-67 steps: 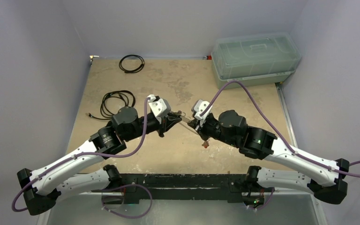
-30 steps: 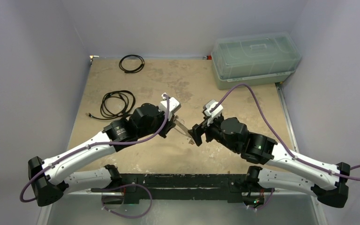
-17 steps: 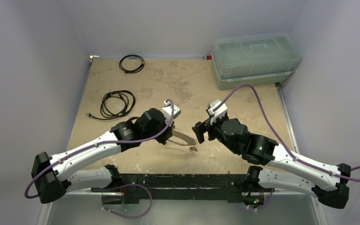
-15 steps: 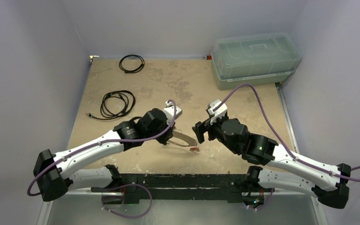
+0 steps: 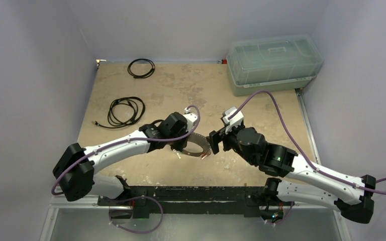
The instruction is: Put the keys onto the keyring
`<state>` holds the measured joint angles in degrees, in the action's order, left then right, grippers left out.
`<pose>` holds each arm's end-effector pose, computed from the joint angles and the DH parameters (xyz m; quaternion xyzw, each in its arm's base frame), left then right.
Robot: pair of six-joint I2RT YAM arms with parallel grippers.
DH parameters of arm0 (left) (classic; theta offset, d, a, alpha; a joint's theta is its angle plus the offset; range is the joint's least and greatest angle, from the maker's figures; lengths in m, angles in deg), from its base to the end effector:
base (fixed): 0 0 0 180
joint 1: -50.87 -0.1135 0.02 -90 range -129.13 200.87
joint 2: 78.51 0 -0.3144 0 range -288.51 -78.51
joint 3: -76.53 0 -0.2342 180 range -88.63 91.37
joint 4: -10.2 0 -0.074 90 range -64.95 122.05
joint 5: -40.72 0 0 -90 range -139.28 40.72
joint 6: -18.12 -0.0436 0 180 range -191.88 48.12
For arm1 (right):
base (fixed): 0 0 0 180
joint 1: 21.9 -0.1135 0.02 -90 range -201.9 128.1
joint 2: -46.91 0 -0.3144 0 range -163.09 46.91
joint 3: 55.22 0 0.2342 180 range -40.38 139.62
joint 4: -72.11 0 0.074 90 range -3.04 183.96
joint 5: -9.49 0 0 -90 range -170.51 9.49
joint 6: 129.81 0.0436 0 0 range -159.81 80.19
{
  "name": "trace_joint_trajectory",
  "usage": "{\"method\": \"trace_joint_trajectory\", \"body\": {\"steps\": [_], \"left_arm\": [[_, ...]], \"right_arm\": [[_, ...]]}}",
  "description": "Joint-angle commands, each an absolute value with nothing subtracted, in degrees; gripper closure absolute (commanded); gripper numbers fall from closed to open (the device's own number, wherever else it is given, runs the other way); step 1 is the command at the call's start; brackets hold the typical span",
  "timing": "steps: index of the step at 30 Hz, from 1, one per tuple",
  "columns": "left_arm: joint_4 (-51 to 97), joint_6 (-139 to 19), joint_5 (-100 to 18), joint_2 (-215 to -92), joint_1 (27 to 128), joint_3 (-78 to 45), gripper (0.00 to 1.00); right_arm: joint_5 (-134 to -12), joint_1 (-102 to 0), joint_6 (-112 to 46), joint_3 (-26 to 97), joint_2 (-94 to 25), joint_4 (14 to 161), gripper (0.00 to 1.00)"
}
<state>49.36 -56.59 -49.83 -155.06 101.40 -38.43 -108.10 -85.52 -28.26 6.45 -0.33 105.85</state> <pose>0.1598 -0.1934 0.2816 0.2835 0.8980 -0.1790 0.2850 0.0801 0.1161 0.3654 -0.2237 0.7723 0.1885 0.5638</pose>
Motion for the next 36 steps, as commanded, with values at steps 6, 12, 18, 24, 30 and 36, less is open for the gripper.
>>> {"method": "trace_joint_trajectory", "body": {"steps": [6, 12, 18, 24, 30, 36], "left_arm": [[46.40, -60.76, -47.37, -161.98, 97.47, -32.71, 1.00], [44.12, -61.61, -47.52, -166.59, 96.61, -30.74, 1.00], [43.82, -63.06, -46.86, -171.48, 95.16, -28.33, 1.00], [43.46, -64.87, -45.56, -176.12, 93.09, -25.59, 0.97], [42.33, -64.70, -48.03, -183.60, 90.32, -19.71, 0.67], [43.21, -62.92, -53.31, -185.60, 87.63, -13.64, 0.45]], "right_arm": [[-109.69, -85.36, -27.77, 6.40, -1.23, 104.79, 0.10], [-109.60, -85.36, -27.82, 6.51, -1.67, 104.93, 0.09], [-109.37, -85.36, -27.55, 6.34, -1.85, 105.22, 0.09], [-108.83, -85.36, -27.51, 6.41, -2.38, 105.25, 0.09], [-108.37, -85.36, -27.60, 6.63, -2.95, 105.26, 0.09], [-108.93, -85.36, -27.15, 6.75, -2.63, 105.84, 0.10]]}}
